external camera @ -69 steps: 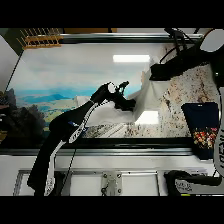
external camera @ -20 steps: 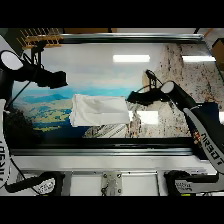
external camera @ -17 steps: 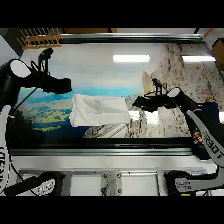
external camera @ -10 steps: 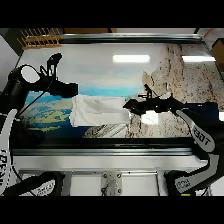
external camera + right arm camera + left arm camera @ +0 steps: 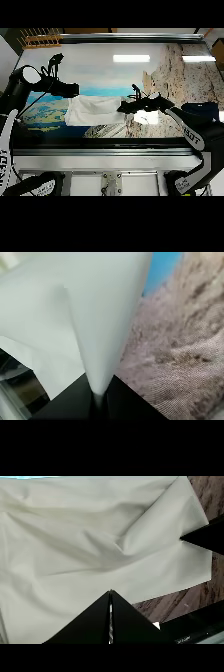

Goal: Fold the clothes and pants, and hang the long-sleeved shirts on hangers.

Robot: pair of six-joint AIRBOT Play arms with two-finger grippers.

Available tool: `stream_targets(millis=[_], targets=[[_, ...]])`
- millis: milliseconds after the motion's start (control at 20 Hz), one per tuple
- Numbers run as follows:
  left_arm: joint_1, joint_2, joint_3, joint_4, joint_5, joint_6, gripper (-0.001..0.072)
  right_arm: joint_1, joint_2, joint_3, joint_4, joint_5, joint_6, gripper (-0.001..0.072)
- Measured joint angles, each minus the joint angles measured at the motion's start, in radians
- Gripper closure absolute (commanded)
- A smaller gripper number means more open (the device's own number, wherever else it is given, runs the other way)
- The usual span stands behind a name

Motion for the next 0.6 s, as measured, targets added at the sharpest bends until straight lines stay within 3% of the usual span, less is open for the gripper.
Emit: stream_targets(millis=[100, 400, 600], targets=[[0.0, 0.0, 0.0, 0.0, -0.003, 0.0, 0.0703, -0.06, 0.066, 0.023, -0.071, 0.015, 0.056, 0.0704], [0.0, 0.0, 0.0, 0.0, -0.003, -0.003, 0.0703, -0.436, 0.378, 0.079, -0.437, 0.123, 0.365, 0.0704], [0.0, 0.0, 0.0, -0.001, 0.0, -0.003, 0.0703, -0.719, 0.536, 0.088, -0.539, 0.195, 0.457, 0.0704]])
